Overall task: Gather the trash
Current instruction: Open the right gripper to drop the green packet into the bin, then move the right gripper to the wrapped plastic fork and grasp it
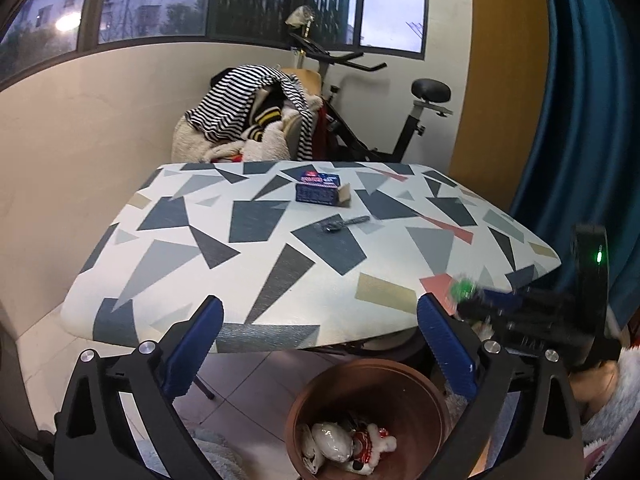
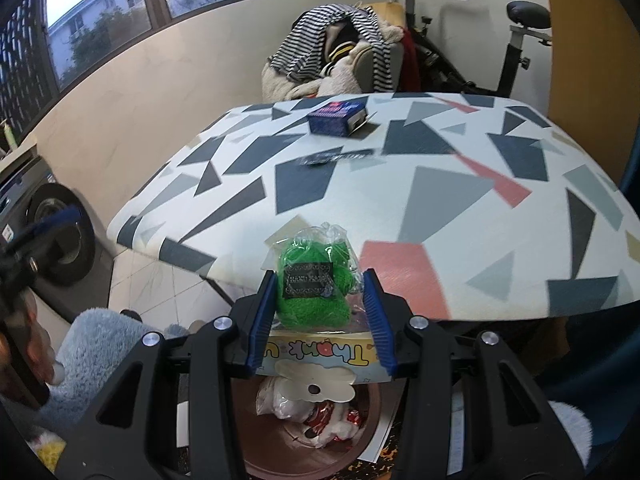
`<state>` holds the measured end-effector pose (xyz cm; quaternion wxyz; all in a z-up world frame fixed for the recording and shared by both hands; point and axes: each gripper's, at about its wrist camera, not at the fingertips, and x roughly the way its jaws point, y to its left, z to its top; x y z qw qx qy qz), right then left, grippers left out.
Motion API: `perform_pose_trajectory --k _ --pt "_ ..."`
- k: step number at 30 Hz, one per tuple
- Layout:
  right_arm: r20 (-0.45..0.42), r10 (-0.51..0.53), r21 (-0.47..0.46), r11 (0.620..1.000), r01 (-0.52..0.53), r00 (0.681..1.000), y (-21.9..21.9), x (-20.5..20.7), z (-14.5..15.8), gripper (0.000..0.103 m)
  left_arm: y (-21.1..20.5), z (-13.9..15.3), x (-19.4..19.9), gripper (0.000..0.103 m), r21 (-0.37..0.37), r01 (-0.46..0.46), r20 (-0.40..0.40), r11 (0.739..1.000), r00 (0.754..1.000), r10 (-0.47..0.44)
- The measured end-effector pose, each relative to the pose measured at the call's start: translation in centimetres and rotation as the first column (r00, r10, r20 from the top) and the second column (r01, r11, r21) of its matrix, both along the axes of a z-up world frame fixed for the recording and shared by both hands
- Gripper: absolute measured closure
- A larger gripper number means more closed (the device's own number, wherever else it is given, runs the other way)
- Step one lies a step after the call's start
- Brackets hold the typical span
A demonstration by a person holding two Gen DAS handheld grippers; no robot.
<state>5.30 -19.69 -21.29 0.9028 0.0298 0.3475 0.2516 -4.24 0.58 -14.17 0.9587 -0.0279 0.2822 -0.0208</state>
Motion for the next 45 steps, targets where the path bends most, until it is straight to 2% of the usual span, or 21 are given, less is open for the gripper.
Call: perform_pose_trajectory --k 3,7,13,27,28,30,33,37,45 --pt "-0.003 0.002 0.005 1.000 -0.002 1.000 0.9 -0.6 -2.0 0.058 0.1 -0.1 -0.3 0.007 0.007 -0.018 0.008 1.000 1.000 0.018" --pt "-0.021 0.033 -0.049 0.998 -0.034 0.999 2.7 -0.6 -3.7 0.058 0.1 -0.5 -0.6 0.006 -0.001 -0.033 0.007 0.999 0.999 0.033" --pt "-0.047 0.060 -0.096 0.993 -0.064 0.997 3.8 -0.8 -5.2 0.058 0.4 -1.0 -0.6 0.006 0.000 -0.050 -0.003 0.999 0.999 0.050" --pt "-0.075 0.065 -0.093 0.993 -0.072 0.995 4.6 -0.3 -6.9 0.055 0.8 -1.5 -0.4 0.006 -0.006 -0.065 -0.029 0.998 0.997 0.065" --pt "-0.073 0.062 -0.088 0.994 -0.069 0.995 4.5 -0.3 -6.8 0.054 0.7 -1.6 -0.4 0.006 -0.006 -0.064 -0.032 0.998 0.997 0.064" --pt "-0.056 0.047 -0.080 0.995 -0.051 0.997 4.3 -0.3 -6.7 0.025 0.8 -1.7 -0.3 0.006 -0.008 -0.065 -0.038 0.998 0.997 0.065" --pt "-0.057 0.036 -0.084 0.996 -0.041 0.998 4.4 -0.4 -6.9 0.008 1.1 -2.0 0.1 0.006 -0.015 -0.077 -0.052 0.997 0.996 0.076" --pt "-0.065 0.022 -0.095 0.995 -0.028 0.998 4.5 -0.3 -6.9 0.006 1.5 -2.1 0.5 0.006 -0.042 -0.093 -0.064 0.995 0.994 0.091" --pt "-0.061 -0.015 -0.083 0.996 0.010 0.998 3.4 -0.3 -6.8 0.006 1.8 -2.0 0.7 0.006 -0.034 -0.102 -0.059 0.994 0.993 0.100"
